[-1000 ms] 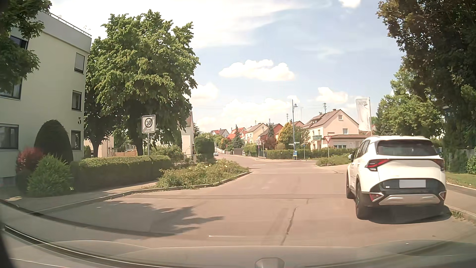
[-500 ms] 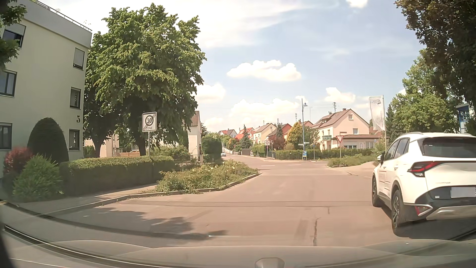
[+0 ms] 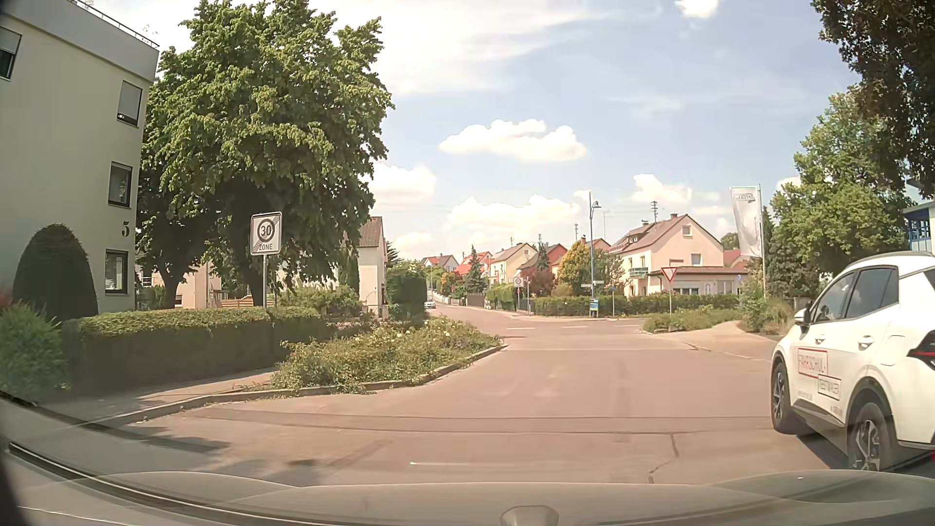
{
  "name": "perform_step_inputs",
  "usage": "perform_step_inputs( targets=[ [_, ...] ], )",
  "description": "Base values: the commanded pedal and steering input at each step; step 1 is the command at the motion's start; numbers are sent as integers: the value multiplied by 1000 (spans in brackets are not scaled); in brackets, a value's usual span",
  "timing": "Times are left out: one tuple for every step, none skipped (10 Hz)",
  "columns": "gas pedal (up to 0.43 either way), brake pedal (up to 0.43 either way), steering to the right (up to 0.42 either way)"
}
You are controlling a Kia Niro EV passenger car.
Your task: Follow the waypoints while adhering to traffic rules and regulations
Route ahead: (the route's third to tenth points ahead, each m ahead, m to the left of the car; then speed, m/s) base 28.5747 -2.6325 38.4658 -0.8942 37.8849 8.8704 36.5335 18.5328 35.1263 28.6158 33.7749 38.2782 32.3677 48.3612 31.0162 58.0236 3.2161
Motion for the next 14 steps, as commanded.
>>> perform_step_inputs(
  targets=[
    [150,0,100],
    [138,0,121],
    [98,0,138],
    [87,0,152],
    [87,0,162],
    [87,0,169],
    [87,0,169],
    [87,0,172],
    [87,0,176],
    [87,0,180],
    [87,0,188],
    [87,0,195],
    [87,0,200],
    [87,0,204]
  ],
)
